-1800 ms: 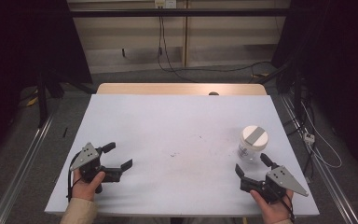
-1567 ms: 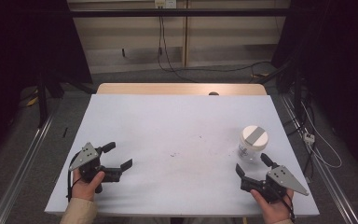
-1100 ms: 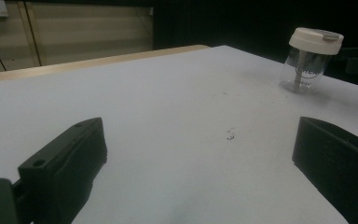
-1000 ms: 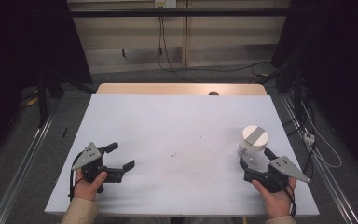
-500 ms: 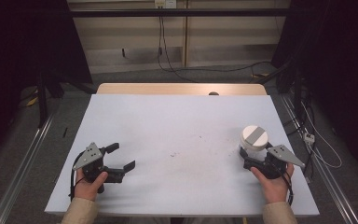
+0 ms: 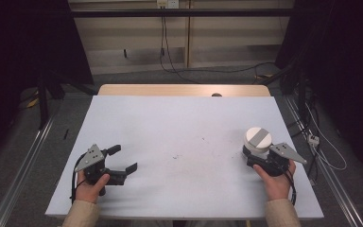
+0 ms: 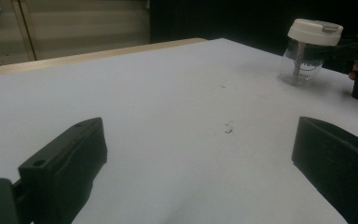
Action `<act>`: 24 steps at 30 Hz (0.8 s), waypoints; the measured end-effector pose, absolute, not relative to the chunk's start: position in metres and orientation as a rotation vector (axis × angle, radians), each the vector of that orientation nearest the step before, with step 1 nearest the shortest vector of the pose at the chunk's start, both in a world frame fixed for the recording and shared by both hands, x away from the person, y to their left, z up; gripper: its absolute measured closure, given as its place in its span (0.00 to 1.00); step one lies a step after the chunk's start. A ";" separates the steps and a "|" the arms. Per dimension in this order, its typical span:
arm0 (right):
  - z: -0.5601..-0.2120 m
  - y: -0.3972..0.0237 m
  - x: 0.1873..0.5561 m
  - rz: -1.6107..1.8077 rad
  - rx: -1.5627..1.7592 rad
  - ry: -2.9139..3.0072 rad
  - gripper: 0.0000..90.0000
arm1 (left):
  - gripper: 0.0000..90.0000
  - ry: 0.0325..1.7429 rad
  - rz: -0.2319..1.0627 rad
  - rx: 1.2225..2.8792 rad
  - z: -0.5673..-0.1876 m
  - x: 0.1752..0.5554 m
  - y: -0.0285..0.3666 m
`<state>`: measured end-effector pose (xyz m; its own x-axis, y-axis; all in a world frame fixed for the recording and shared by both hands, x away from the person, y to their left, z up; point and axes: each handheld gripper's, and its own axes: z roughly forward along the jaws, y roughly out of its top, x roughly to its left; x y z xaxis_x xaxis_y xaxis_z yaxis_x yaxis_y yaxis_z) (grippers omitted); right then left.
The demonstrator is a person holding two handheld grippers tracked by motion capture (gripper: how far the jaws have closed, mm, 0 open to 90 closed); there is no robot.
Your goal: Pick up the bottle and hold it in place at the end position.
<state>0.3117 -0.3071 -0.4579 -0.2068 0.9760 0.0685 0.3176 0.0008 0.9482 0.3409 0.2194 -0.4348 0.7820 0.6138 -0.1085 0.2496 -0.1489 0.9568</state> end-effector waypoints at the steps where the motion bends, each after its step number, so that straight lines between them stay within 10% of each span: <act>1: -0.458 -0.307 0.312 1.226 1.358 1.602 0.17 | 0.03 0.678 0.364 1.730 -0.435 0.341 0.219; 24: -0.448 -0.286 0.316 1.325 1.276 1.613 0.21 | 0.03 0.679 0.361 1.717 -0.433 0.341 0.219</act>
<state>0.3161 -0.2859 -0.4480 -0.2874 0.9547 0.0772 0.2607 0.0004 0.9654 0.3407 0.2195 -0.4333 0.7818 0.6128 -0.1149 0.2474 -0.1358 0.9594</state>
